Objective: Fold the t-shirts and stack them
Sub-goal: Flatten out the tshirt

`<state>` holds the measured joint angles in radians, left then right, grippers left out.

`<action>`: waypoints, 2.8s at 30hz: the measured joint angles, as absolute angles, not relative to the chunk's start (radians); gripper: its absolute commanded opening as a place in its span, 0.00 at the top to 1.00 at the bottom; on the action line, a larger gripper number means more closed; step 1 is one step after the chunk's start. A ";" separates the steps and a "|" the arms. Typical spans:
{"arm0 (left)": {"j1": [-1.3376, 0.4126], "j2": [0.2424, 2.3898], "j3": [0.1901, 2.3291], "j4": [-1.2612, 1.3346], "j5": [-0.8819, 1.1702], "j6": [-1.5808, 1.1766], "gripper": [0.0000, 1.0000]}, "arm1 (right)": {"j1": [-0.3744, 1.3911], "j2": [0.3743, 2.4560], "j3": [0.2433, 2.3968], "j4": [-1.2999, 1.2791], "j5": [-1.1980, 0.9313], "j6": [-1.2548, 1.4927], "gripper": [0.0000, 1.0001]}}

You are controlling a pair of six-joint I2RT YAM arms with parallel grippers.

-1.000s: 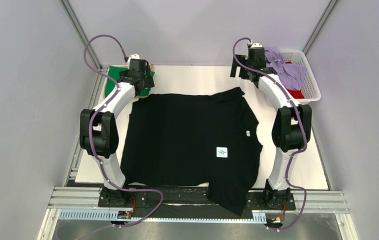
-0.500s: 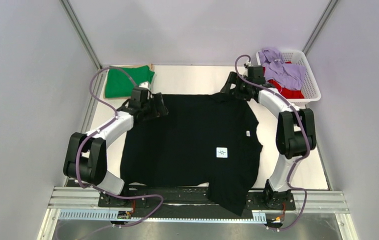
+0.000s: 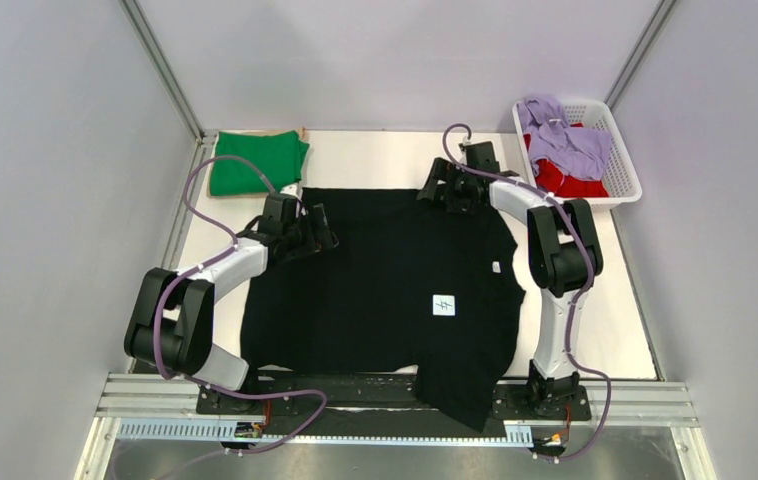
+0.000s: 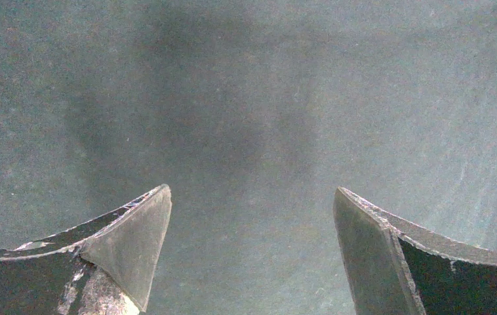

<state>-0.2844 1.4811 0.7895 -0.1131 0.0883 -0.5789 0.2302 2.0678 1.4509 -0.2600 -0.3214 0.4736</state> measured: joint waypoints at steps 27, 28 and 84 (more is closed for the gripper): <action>-0.284 1.481 0.782 -0.121 0.027 -0.577 0.00 | 0.249 2.465 2.041 -0.048 -0.221 0.387 0.00; -0.284 1.481 0.782 -0.122 0.026 -0.577 0.00 | 0.249 2.452 2.029 -0.052 -0.216 0.372 0.00; -0.284 1.665 1.064 -0.329 0.066 -0.569 0.00 | 0.242 1.758 1.116 -0.244 0.194 0.474 0.00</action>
<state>-0.2844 1.6646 1.0641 -0.3294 0.0662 -0.5694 0.2420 1.7576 1.1160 -0.2443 0.1944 0.4736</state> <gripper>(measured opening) 0.998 0.998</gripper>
